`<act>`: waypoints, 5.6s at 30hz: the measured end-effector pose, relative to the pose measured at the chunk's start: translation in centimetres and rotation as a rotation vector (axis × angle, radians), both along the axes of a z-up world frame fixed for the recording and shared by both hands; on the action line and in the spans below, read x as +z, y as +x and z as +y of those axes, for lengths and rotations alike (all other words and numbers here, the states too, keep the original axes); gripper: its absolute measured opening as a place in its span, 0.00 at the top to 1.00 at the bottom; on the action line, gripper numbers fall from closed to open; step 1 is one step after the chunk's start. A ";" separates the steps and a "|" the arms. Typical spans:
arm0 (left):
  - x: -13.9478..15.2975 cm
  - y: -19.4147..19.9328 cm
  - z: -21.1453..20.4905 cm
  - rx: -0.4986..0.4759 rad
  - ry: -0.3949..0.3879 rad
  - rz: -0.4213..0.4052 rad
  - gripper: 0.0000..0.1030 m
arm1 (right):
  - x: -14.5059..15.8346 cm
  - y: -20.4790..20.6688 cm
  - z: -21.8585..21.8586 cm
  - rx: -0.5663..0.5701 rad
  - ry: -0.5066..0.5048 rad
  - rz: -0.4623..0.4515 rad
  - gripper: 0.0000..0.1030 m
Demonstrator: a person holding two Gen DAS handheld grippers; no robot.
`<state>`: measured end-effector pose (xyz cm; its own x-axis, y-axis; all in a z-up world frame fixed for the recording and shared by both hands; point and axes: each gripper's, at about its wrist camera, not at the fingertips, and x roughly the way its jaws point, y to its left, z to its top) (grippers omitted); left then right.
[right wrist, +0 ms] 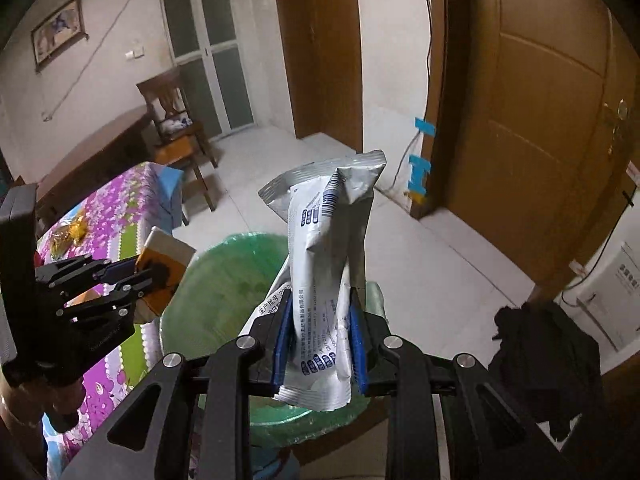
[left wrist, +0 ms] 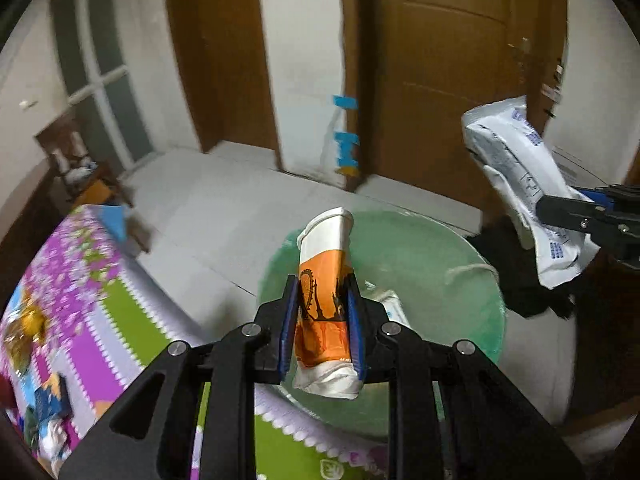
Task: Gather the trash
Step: 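Carry the white plastic bag and orange paper cup over the trash bin, then open both grippers to drop the cup and bag into the bin, then move both grippers back over the tablecloth toward the remaining items, then grasp the pink-orange sponge with the right gripper while the left grasps the orange carton, then lift and carry the sponge and orange carton over the green trash bin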
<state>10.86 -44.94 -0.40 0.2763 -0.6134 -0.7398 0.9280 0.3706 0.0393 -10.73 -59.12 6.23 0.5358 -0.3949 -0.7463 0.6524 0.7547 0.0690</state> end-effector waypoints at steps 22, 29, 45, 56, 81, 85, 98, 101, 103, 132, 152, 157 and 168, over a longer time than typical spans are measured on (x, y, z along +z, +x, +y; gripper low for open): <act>-1.7 1.0 -2.6 -0.077 0.051 0.032 0.63 | -5.6 5.4 0.2 0.055 0.152 0.085 0.68; -1.7 1.8 -1.5 -0.005 0.045 0.022 0.46 | -6.8 6.1 0.4 0.053 0.182 0.087 0.63; -1.3 1.6 0.0 0.028 0.022 0.019 0.46 | -6.1 5.8 1.2 0.050 0.133 0.022 0.33; -1.6 1.1 2.8 0.097 -0.008 0.008 0.46 | -5.1 4.7 4.2 0.036 -0.020 0.021 0.33; 0.8 2.9 26.4 0.667 -0.234 -0.118 0.19 | -2.8 6.0 24.4 0.201 -0.599 -0.334 0.05; 1.6 3.1 30.7 0.754 -0.268 -0.123 0.18 | -2.8 7.1 26.6 0.246 -0.560 -0.327 0.05; 0.1 4.1 43.7 0.961 -0.266 -0.070 0.17 | -2.9 10.2 29.6 0.399 -0.422 -0.327 0.05; -1.3 4.2 46.0 0.997 -0.248 -0.014 0.17 | -3.2 11.2 30.4 0.444 -0.405 -0.323 0.05; -2.2 4.1 47.2 1.007 -0.255 0.034 0.17 | -3.4 12.0 31.1 0.486 -0.380 -0.318 0.05; -6.0 8.0 45.7 0.905 -0.204 0.213 0.28 | -10.5 27.5 28.3 0.469 0.087 -0.085 0.05; -6.3 8.7 45.4 0.896 -0.223 0.248 0.96 | -13.0 30.2 26.6 0.436 0.194 -0.066 0.66; -5.8 7.8 45.7 0.910 -0.221 0.221 0.97 | -12.3 28.8 26.9 0.471 0.190 -0.102 0.68; -4.2 6.5 45.6 0.930 -0.209 0.155 0.97 | -11.1 24.4 30.1 0.568 0.196 -0.140 0.68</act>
<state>17.32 0.67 -4.58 0.6269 -0.3216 -0.7096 0.2489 0.9458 -0.2088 13.67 -28.99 -4.88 0.7200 0.1182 -0.6838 0.1271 0.9462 0.2975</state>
